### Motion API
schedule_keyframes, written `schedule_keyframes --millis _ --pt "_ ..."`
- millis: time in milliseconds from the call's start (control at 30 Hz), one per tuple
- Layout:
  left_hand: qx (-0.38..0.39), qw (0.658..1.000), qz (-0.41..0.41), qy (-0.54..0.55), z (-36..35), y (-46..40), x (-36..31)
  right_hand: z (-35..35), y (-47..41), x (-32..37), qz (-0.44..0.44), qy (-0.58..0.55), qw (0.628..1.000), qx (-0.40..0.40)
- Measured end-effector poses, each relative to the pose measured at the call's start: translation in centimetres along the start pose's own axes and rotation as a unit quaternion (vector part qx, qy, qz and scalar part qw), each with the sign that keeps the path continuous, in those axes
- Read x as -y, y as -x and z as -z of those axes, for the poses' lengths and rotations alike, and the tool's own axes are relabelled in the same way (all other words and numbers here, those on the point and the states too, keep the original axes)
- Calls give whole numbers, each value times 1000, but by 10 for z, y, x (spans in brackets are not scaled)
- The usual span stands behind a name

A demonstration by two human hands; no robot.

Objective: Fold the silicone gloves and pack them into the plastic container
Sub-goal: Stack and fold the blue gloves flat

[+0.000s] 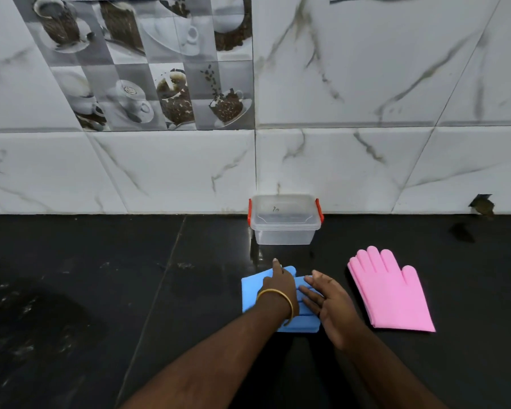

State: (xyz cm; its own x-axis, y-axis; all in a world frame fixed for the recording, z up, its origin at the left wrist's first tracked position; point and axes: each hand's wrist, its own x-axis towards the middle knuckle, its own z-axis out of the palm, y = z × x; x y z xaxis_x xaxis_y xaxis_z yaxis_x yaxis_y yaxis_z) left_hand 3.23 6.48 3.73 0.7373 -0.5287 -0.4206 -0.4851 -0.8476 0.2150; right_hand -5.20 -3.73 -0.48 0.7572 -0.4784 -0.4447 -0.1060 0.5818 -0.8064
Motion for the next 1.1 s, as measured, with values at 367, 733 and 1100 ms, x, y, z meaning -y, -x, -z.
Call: schedule_keyframes --millis 367,733,1100 --pt "-71 994 -73 39 -43 -3 6 36 13 8 114 289 950 44" --pt "-18 951 -52 304 -41 15 37 17 5 -4 289 686 614 261" --pt "-127 899 266 324 -45 8 59 26 -2 -9 206 725 584 300"
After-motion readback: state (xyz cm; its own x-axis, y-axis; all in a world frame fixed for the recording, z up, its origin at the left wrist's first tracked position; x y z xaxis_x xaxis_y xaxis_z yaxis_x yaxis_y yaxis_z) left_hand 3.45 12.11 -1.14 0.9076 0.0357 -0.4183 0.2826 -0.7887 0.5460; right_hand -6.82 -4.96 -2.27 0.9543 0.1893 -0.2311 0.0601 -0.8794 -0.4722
